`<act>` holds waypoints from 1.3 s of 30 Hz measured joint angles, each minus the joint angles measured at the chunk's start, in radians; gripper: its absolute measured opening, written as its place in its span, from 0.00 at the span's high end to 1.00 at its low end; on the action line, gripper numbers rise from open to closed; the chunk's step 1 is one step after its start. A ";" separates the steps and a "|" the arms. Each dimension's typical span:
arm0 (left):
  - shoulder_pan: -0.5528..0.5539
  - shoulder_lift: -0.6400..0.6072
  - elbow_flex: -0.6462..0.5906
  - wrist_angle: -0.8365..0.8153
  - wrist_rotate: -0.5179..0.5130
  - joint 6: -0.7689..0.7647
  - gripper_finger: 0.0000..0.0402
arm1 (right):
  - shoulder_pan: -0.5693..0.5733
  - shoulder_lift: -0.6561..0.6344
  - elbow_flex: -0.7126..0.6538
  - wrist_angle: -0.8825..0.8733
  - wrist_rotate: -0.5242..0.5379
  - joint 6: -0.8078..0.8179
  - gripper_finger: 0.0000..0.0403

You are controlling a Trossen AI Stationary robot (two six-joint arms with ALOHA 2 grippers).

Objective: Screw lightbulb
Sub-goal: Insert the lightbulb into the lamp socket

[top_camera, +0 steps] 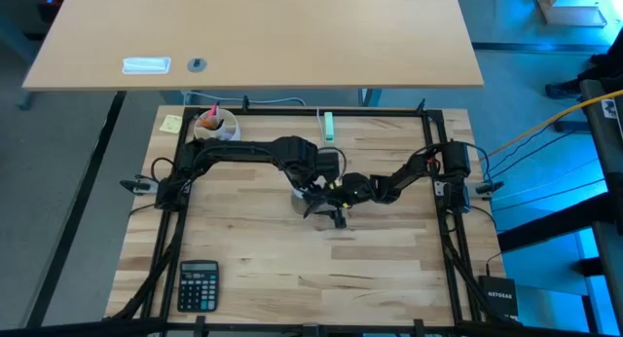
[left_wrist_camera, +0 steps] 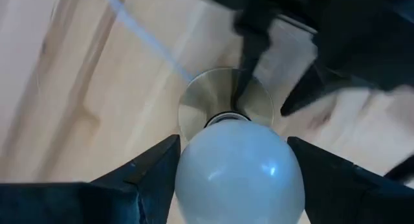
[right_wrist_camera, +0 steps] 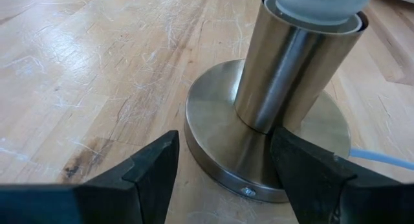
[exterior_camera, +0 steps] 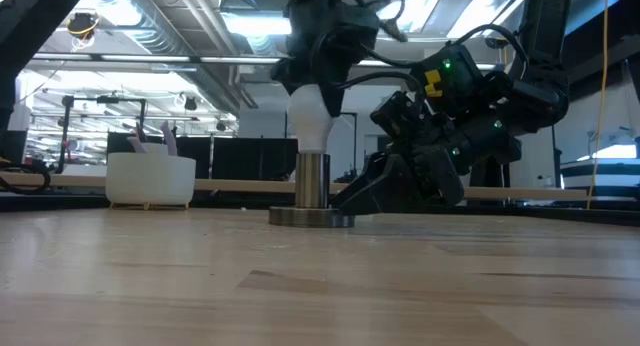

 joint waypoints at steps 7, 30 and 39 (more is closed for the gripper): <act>-0.001 0.000 0.000 0.021 0.012 0.521 0.35 | 0.000 0.000 0.000 0.000 0.000 0.000 0.38; -0.012 0.000 -0.002 0.058 -0.012 0.773 0.35 | 0.000 0.000 -0.001 0.000 0.001 -0.008 0.38; -0.018 -0.001 0.000 0.031 -0.029 0.754 0.35 | 0.000 0.000 0.000 0.000 0.001 -0.008 0.38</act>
